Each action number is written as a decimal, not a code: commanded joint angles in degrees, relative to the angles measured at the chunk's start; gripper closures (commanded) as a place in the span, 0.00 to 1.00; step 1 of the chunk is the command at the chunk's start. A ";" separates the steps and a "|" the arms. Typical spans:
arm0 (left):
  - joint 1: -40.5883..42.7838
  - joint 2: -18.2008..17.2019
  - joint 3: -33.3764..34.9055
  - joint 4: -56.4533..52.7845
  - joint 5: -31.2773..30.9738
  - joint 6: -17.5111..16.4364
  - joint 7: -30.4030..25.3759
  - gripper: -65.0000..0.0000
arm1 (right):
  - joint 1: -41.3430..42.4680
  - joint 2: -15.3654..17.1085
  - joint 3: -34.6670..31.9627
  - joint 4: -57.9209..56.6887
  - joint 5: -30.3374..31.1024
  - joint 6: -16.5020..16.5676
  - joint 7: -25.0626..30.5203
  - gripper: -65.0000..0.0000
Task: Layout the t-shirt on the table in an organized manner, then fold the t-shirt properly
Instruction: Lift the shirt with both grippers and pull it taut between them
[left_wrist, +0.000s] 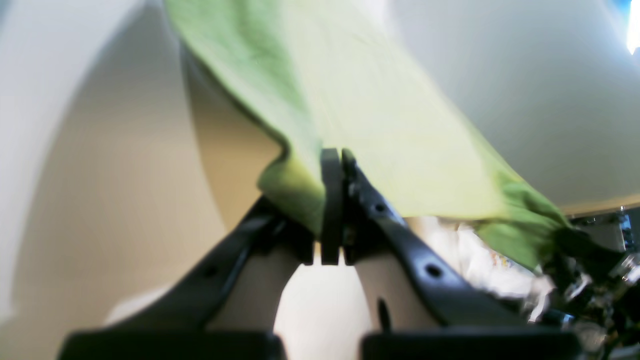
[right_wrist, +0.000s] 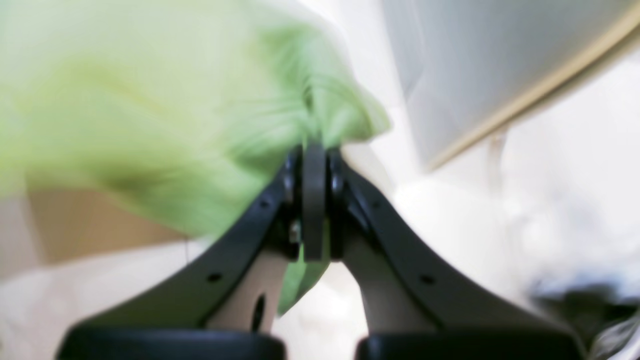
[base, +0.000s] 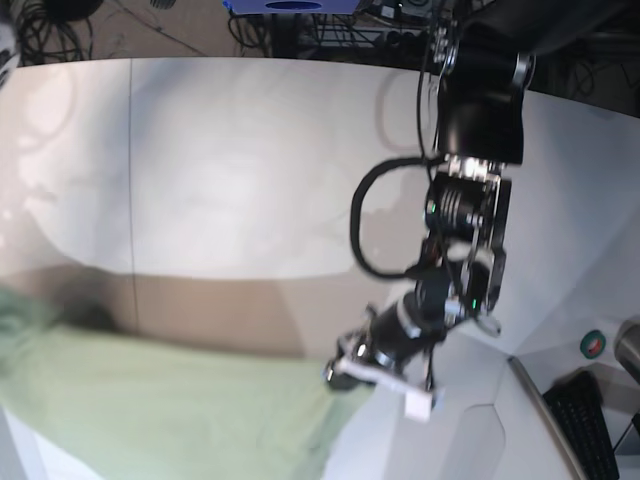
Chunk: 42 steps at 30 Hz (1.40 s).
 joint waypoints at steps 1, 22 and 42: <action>0.87 -1.65 -0.41 1.08 -0.60 -0.59 -1.49 1.00 | -1.20 0.00 0.10 -0.87 0.82 0.03 2.75 1.00; 23.55 -8.95 -0.50 1.78 -0.69 -0.59 -1.57 1.00 | -25.20 -5.71 0.28 -3.60 0.99 0.12 11.89 1.00; 25.31 -9.47 -5.95 3.80 -1.04 -0.59 -1.31 1.00 | -31.27 -9.23 0.37 4.14 0.82 0.12 11.89 1.00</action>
